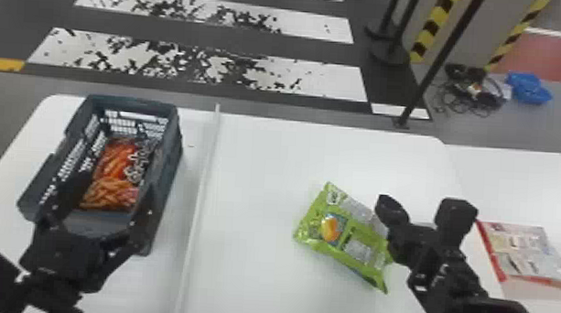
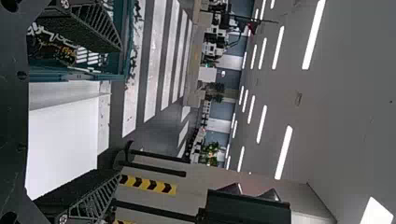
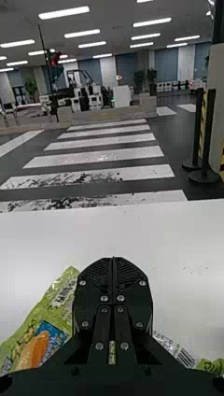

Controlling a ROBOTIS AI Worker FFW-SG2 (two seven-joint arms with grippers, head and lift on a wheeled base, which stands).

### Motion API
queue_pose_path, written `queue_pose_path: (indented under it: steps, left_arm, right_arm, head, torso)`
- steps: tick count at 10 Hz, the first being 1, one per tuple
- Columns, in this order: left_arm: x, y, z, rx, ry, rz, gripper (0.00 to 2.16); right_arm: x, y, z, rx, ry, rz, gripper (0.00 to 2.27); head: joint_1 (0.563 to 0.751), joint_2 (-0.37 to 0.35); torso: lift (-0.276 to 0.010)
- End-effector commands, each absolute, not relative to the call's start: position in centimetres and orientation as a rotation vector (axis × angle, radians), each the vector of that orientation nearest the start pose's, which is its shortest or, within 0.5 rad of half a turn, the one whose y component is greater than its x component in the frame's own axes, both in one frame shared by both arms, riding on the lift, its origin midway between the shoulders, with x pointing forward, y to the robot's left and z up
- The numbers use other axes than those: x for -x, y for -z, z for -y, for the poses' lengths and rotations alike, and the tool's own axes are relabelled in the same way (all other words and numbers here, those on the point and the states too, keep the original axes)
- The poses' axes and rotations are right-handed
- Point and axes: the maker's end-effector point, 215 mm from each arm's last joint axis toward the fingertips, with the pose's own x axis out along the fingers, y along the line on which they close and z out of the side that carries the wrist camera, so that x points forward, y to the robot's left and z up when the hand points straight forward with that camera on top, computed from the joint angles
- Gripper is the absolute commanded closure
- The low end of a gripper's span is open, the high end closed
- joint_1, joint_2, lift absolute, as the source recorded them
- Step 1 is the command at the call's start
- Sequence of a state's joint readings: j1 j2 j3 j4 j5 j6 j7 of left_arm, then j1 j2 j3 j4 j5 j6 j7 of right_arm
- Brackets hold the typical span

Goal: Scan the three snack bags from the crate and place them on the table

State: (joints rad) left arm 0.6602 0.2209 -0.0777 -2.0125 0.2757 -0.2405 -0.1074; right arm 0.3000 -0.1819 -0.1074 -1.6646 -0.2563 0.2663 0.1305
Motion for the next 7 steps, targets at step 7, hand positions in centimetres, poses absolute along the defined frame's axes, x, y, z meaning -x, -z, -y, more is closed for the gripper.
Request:
queue_pose_path:
  steps: [7]
  left_arm:
    - [-38.1, 35.1, -18.9, 0.177, 0.193, -0.006, 0.07]
  right_arm:
    - [-45.1, 55.7, 35.3, -0.068, 0.011, -0.53, 2.24]
  head:
    - [0.695, -0.209]
  torso:
    - [-0.037]
